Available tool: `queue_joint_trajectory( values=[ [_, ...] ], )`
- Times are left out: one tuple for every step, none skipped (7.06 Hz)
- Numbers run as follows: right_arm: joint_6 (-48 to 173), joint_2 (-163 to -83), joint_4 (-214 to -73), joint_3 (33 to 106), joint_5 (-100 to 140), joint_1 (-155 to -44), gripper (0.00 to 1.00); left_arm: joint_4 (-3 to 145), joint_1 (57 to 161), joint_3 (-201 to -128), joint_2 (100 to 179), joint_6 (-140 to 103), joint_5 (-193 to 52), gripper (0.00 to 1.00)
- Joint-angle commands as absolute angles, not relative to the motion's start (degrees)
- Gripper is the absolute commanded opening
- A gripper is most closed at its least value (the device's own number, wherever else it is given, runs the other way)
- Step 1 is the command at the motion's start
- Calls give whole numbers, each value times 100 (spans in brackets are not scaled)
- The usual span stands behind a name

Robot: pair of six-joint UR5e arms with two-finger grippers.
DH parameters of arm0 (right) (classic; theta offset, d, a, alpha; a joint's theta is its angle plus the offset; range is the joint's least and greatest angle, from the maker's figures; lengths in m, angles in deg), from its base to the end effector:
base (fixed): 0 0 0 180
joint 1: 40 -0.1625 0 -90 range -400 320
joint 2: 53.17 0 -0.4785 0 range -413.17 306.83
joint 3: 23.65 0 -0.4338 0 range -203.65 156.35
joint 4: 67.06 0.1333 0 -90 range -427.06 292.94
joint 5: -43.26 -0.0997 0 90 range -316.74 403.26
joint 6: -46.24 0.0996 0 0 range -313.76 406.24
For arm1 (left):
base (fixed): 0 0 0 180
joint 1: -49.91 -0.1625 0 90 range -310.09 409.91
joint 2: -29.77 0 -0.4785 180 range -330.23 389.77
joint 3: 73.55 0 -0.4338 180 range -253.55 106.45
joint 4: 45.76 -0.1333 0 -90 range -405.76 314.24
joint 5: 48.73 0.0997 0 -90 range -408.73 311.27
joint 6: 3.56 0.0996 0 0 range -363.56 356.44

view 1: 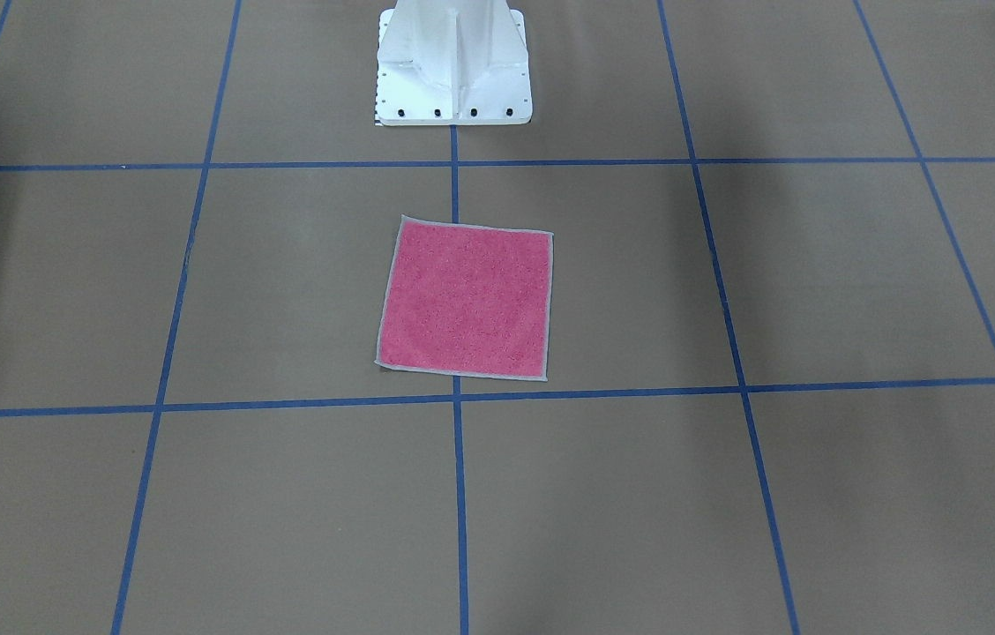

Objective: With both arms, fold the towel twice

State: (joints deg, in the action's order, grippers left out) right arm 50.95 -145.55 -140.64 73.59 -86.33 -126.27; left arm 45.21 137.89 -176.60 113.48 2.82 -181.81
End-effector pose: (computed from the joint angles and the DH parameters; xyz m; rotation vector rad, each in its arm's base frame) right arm 0.0350 -0.5365 0.6392 0.3052 -0.7071 -0.1120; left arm -0.0481 -0.4889 0.6457 0.1572 0.7464 0.1902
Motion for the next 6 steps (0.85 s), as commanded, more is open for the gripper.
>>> queue_joint_trajectory(
  values=[
    [5195, -14554, -13360, 7338, -8332, -12631, 100, 4538, 13798, -17805, 11518, 268, -18215, 100],
    [5569, -14572, -13325, 7294, -8383, -12631, 100, 4538, 13798, -17806, 11694, 268, -18215, 100],
    [5608, -14589, -13307, 7311, -8409, -12631, 100, 4730, 13798, -17797, 11800, 268, -18189, 100],
    [5591, -14598, -13263, 7320, -8392, -12631, 100, 4897, 13798, -17623, 12105, 129, -18180, 100],
    [5600, -14624, -13237, 7303, -8392, -12631, 100, 4933, 13798, -17656, 12187, 6, -18189, 100],
    [5617, -14616, -13237, 7268, -8401, -12631, 100, 5282, 13798, -17604, 12205, 4, -18197, 100]
  ],
)
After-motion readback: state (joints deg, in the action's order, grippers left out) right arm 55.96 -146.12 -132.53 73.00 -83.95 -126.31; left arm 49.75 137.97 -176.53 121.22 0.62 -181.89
